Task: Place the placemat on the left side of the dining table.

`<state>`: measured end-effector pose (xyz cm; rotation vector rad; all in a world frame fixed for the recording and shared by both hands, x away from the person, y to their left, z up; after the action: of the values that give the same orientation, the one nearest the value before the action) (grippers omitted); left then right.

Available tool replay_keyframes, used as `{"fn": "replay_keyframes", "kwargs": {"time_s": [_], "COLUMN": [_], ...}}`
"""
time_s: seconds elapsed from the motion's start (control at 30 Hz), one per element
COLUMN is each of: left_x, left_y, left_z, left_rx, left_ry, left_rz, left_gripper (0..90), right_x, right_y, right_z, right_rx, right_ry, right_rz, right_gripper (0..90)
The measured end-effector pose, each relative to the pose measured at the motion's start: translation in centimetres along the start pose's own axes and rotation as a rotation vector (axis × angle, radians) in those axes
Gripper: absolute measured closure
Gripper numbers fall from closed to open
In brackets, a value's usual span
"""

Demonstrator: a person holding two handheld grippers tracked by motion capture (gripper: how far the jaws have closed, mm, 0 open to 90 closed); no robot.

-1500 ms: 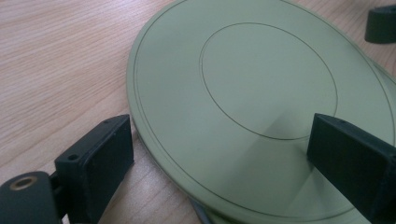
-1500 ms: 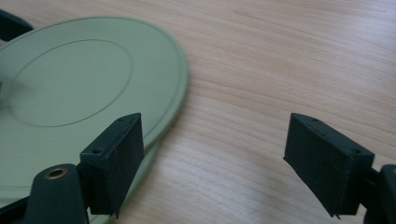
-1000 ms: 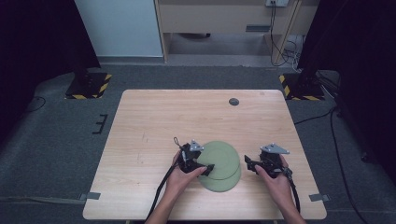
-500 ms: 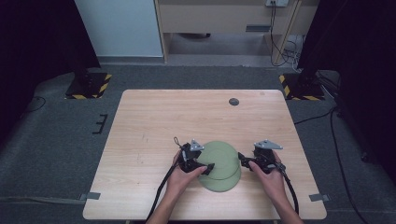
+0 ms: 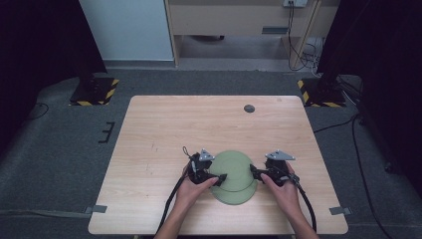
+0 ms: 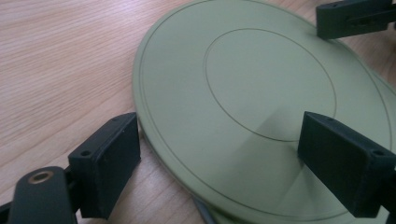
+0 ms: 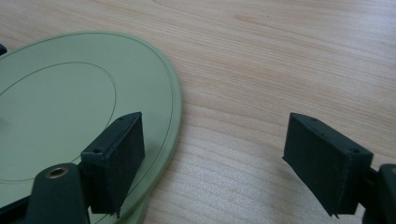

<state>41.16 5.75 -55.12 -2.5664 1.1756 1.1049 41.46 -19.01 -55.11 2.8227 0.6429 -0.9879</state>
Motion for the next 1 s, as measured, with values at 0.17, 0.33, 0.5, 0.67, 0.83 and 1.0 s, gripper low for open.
{"fn": "replay_keyframes", "kwargs": {"time_s": [0.17, 0.33, 0.5, 0.67, 0.83, 1.0], "left_x": [0.1, 0.1, -0.3, -1.1, -1.6, -2.1], "left_y": [0.2, 0.3, 0.5, 0.6, 0.6, 0.6], "left_z": [0.0, -0.1, -0.4, -0.7, -0.8, -1.0], "left_rx": [-0.001, -0.022, -0.009, -0.002, -0.001, -0.008], "left_ry": [0.003, 0.010, 0.026, 0.064, 0.091, 0.118], "left_rz": [-0.007, -0.029, -0.051, -0.070, -0.086, -0.088], "left_gripper": [11.3, 14.3, 19.1, 27.5, 39.7, 48.1], "right_x": [0.1, 0.1, 0.1, 0.2, 0.2, 0.2], "right_y": [0.0, 0.0, 0.0, 0.1, 0.1, 0.1], "right_z": [0.2, 0.2, 0.2, 0.2, 0.2, 0.2], "right_rx": [0.005, 0.001, 0.004, 0.005, 0.006, 0.011], "right_ry": [0.011, 0.011, 0.013, 0.015, 0.015, 0.013], "right_rz": [0.008, 0.011, 0.008, 0.010, 0.010, 0.012], "right_gripper": [20.5, 20.6, 20.5, 20.6, 20.6, 20.6]}}
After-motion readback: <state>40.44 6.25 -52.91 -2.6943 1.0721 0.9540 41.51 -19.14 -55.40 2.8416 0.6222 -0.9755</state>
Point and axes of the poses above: each handheld gripper's, and its own axes: x roughly forward along the jaws, z roughly out of its underside, y roughly to its right, the point moved 3 cm from there along x, roughly forward along the jaws, and after that the axes turned 1 degree about y, right-handed, at the moved point
